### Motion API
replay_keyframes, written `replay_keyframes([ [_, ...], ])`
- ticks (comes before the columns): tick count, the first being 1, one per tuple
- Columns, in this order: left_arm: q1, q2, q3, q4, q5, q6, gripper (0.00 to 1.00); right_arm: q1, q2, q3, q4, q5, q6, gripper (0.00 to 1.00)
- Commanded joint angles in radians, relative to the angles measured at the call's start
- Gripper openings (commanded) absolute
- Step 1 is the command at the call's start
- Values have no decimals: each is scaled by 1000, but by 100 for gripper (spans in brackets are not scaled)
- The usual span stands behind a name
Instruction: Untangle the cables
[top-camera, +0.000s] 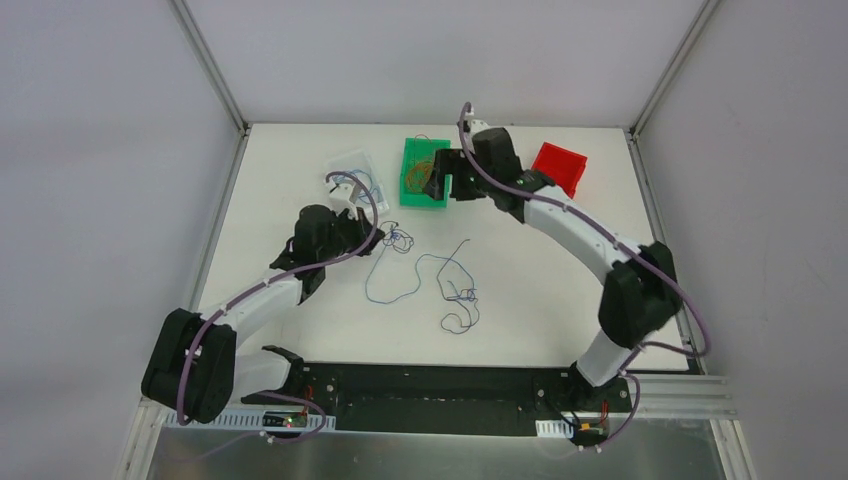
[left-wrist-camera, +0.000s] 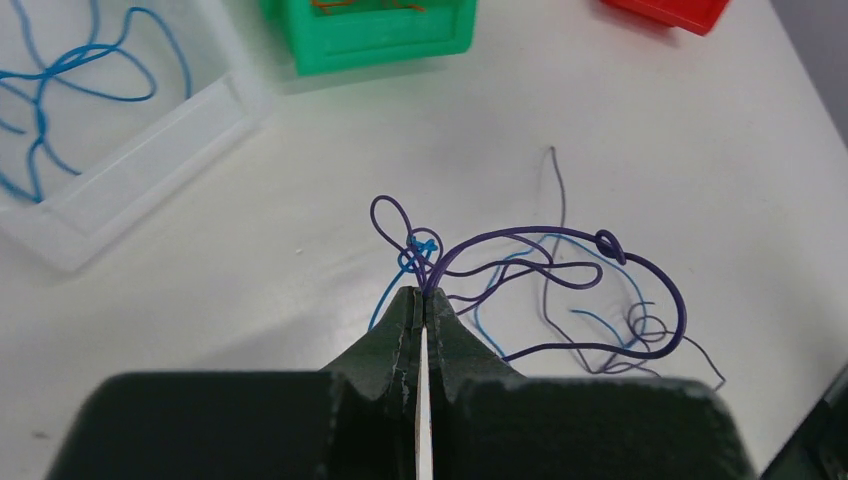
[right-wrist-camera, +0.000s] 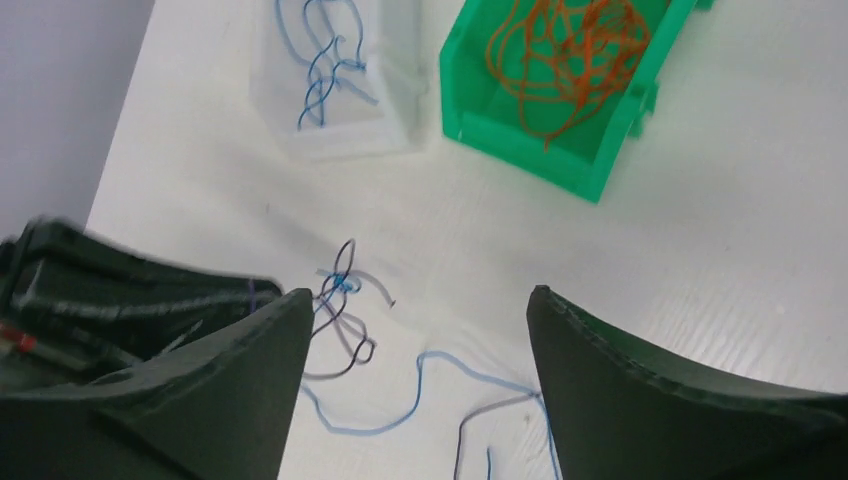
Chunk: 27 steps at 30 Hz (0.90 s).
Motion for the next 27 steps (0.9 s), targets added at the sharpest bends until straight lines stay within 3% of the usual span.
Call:
replay_keyframes([
  [1, -4, 47, 5, 163, 233, -20, 0, 12, -231, -314, 259, -147, -32, 88],
  [4, -5, 88, 23, 198, 307, -46, 0, 12, -377, -516, 402, -259, -53, 95],
  [8, -9, 113, 34, 230, 366, -74, 0, 39, -447, -678, 520, -324, -58, 99],
  [17, -22, 113, 36, 245, 404, -79, 0, 136, -363, -707, 620, -253, -70, 98],
  [22, -22, 111, 34, 245, 400, -75, 0, 176, -315, -698, 656, -194, -76, 80],
  [27, -23, 104, 32, 242, 398, -73, 0, 190, -308, -715, 667, -174, -90, 79],
])
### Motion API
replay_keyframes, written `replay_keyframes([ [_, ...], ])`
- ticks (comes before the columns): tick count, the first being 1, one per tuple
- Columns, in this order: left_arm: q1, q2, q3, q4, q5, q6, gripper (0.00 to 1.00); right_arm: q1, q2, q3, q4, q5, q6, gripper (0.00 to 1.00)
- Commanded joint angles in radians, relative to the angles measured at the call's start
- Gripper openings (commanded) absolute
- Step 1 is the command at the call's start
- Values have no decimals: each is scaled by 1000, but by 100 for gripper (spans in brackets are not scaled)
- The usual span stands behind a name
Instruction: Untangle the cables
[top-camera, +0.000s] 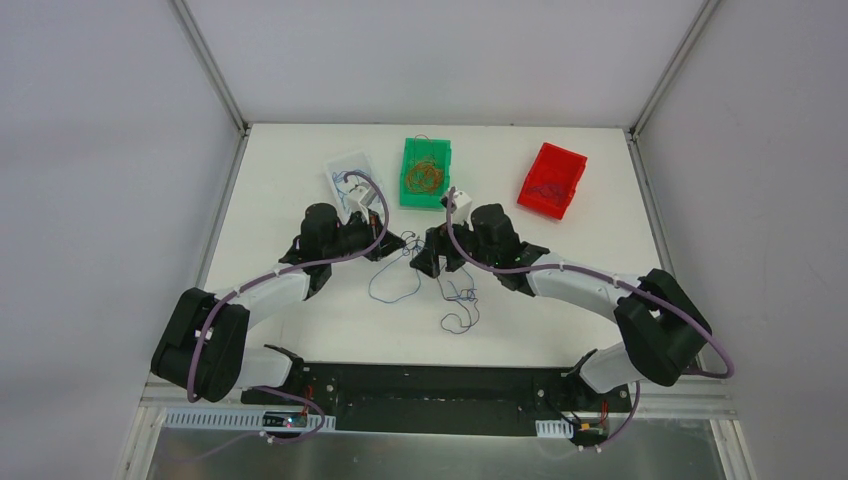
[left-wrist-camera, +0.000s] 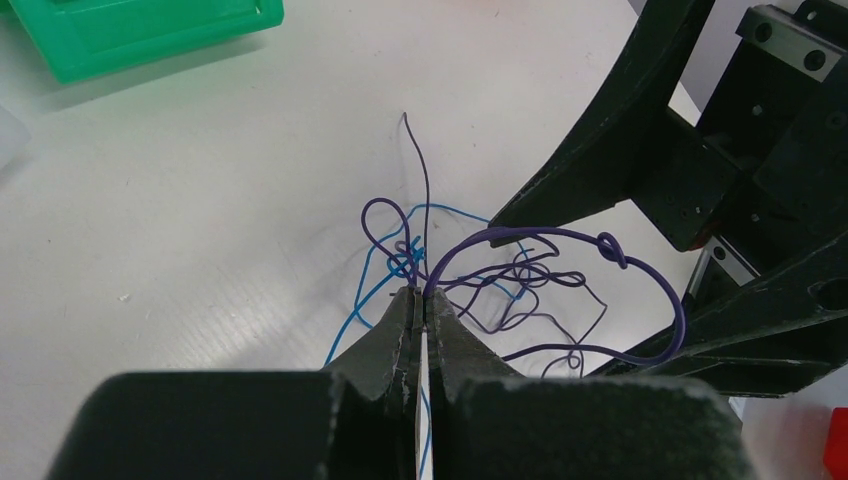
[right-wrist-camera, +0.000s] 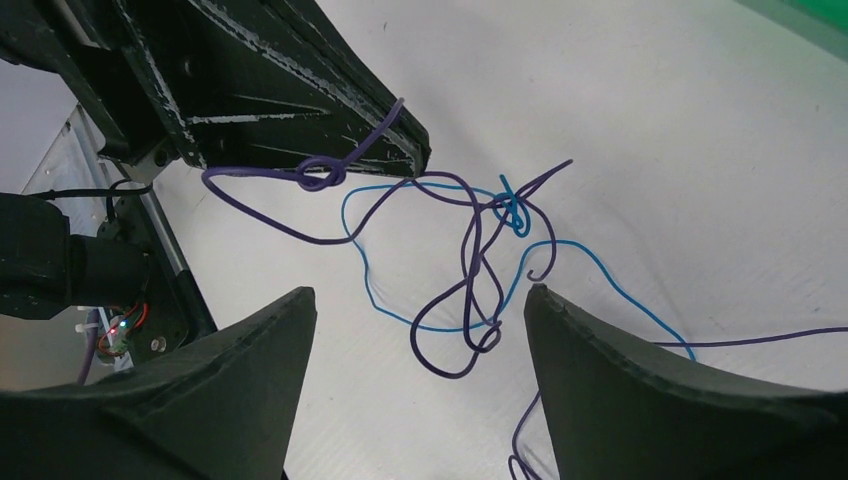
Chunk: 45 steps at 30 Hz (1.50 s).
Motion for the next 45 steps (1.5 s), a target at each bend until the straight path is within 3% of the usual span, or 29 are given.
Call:
replay_keyframes([
  [1, -8, -16, 29, 52, 34, -5, 0, 10, -2, 6, 84, 34, -33, 79],
  [6, -9, -19, 30, 54, 37, -9, 0, 17, 4, -7, 84, 61, -33, 68],
  [13, -11, -7, 31, 64, 45, -15, 0, 19, 3, -15, 101, 75, -19, 67],
  [15, -13, -6, 31, 65, 45, -15, 0, 18, 2, -16, 105, 75, -10, 71],
  [19, -13, -7, 31, 65, 42, -15, 0, 19, -11, -45, 157, 65, 47, 91],
  [23, -13, -5, 32, 65, 41, -18, 0, 18, -46, -147, 330, 91, 159, 98],
  [33, -15, 4, 35, 69, 48, -28, 0, 21, 29, -297, 746, 185, 442, 100],
  [45, -17, 12, 45, 23, 12, -7, 0, 45, 78, -250, 784, 141, 486, 94],
])
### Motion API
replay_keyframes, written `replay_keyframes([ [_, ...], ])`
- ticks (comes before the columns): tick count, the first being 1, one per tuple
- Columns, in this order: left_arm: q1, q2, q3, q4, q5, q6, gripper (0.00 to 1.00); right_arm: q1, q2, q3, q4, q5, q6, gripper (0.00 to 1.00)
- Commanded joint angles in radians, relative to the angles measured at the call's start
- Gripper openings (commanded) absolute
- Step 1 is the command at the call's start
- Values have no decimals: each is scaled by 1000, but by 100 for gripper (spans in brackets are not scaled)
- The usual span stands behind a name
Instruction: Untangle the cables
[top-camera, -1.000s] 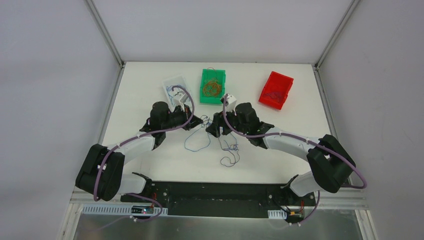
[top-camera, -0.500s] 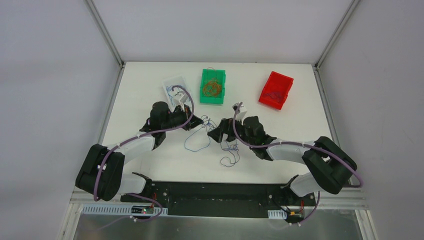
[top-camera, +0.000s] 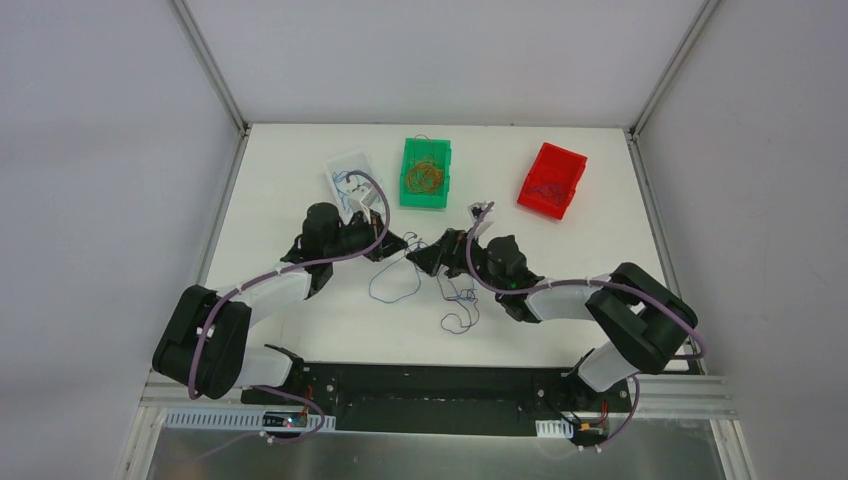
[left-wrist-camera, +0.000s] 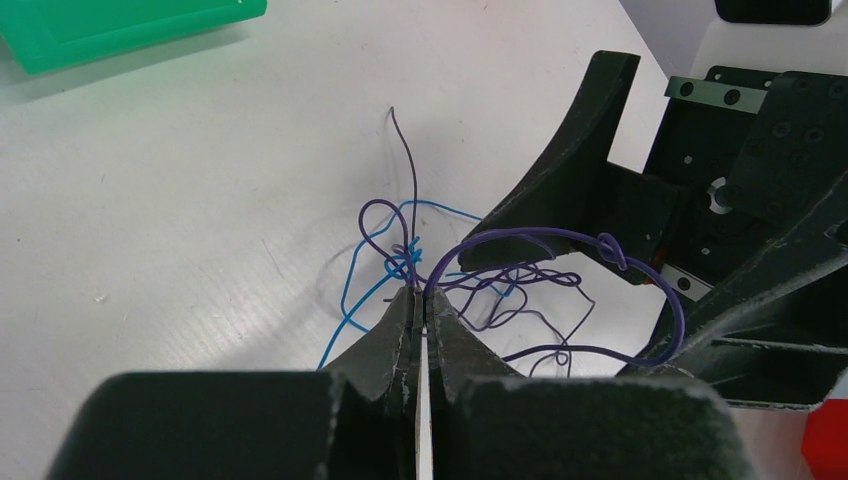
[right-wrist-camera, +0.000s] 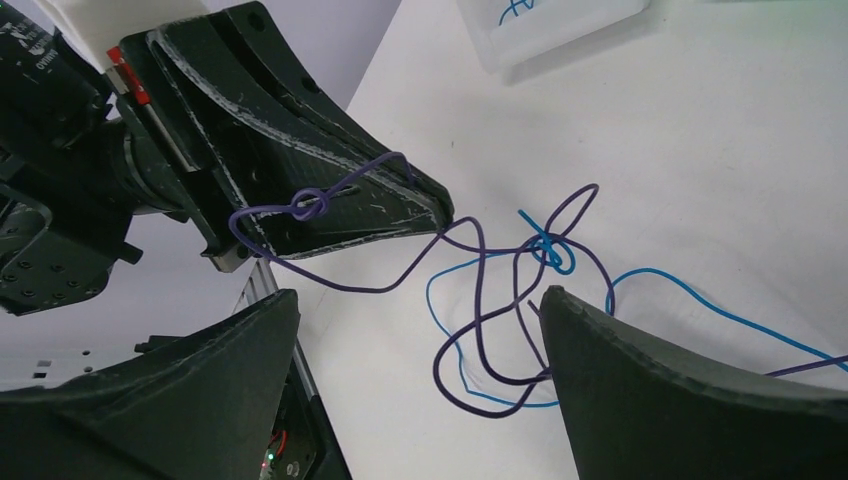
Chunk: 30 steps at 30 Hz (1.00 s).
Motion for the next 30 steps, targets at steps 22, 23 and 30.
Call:
replay_keyframes([
  [22, -55, -10, 72, -110, -117, 83, 0, 70, -19, 153, -245, 288, 43, 18],
  [23, -55, -12, 71, -110, -116, 85, 0, 70, -21, 154, -250, 289, 43, 7],
  [30, -54, -66, 35, -87, -148, 81, 47, 69, -77, 140, -297, 305, 28, 0],
])
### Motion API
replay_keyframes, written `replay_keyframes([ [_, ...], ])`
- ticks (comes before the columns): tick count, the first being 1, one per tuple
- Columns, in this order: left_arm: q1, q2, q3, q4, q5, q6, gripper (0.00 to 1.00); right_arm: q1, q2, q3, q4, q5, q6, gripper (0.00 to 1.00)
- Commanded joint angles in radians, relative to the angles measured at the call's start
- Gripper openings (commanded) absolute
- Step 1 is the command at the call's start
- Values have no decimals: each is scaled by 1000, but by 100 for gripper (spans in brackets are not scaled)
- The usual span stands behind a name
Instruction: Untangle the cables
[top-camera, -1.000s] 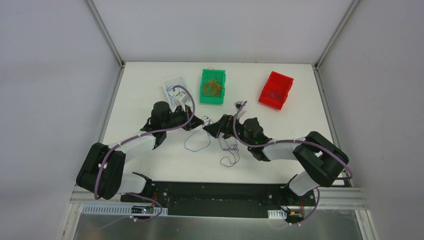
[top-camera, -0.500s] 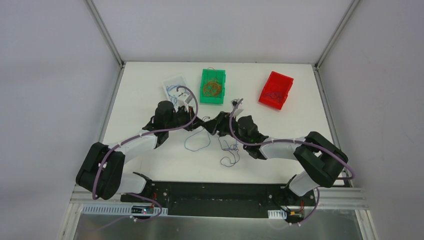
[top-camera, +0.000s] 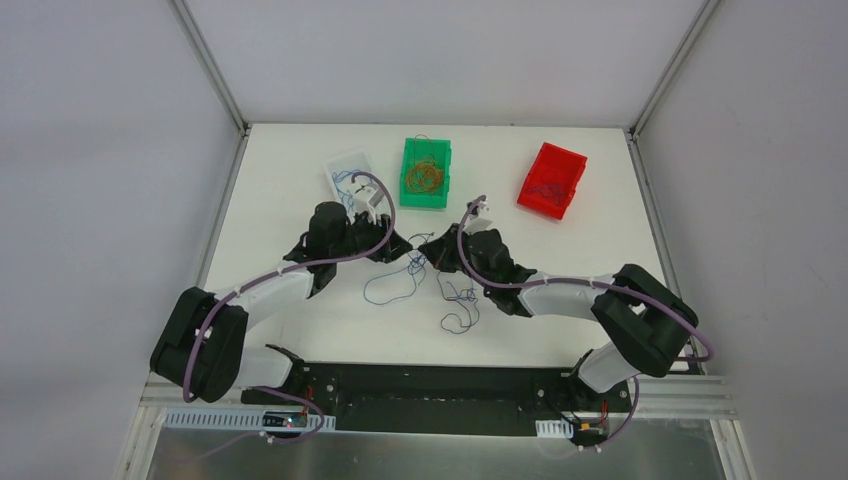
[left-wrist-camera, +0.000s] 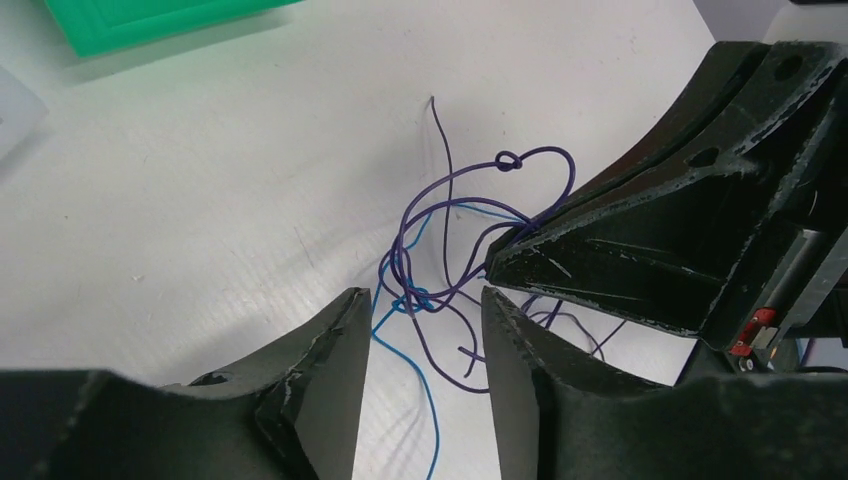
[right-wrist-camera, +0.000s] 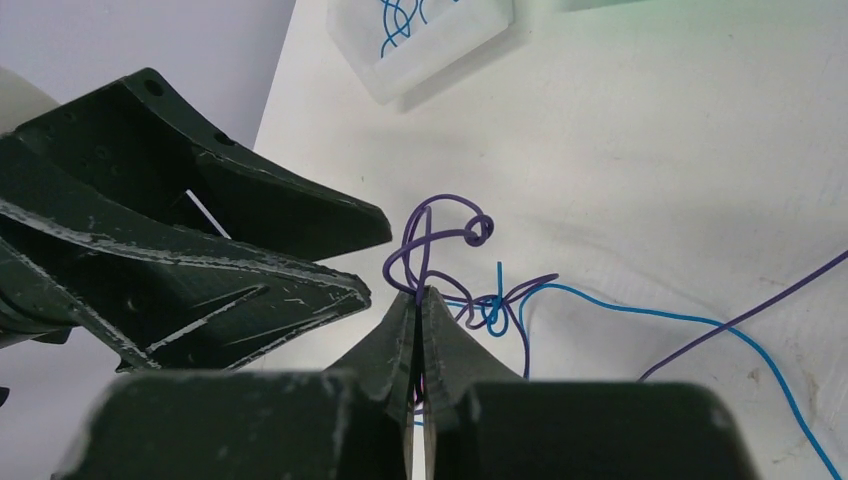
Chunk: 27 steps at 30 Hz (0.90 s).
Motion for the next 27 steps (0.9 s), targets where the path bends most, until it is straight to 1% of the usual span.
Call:
replay_keyframes([
  [1, -8, -73, -12, 46, -37, 16, 53, 3, -87, 21, -29, 39, -13, 0],
  [3, -8, -97, -32, 62, -56, 18, 63, -1, -118, 21, -65, 39, -15, 0],
  [6, -8, -138, -68, 97, -88, 17, 75, -19, -166, 37, -126, 9, -20, 0],
  [8, -8, -164, -91, 125, -108, 16, 78, -40, -198, 58, -182, -22, -20, 0],
  [11, -9, -211, -133, 191, -112, 19, 82, -69, -246, 99, -306, -27, -13, 0],
  [13, -9, -241, -168, 233, -124, 21, 87, -93, -272, 128, -385, -32, -9, 0],
  [16, -8, -271, -196, 265, -147, 25, 94, -125, -316, 151, -453, -43, 9, 0],
  [18, -8, -265, -200, 272, -152, 25, 99, -146, -340, 162, -484, -61, 26, 0],
  [20, -8, -248, -199, 294, -142, 22, 99, -162, -362, 177, -514, -77, 41, 0],
  [22, -8, -221, -205, 348, -124, 16, 99, -175, -381, 192, -546, -82, 68, 0],
  [24, -9, -187, -235, 465, -111, 14, 97, -192, -395, 205, -557, -85, 110, 0],
  [25, -8, -169, -249, 522, -106, 13, 96, -199, -401, 209, -559, -118, 129, 0],
  [27, -9, -136, -262, 596, -98, 10, 94, -214, -411, 220, -558, -143, 159, 0],
])
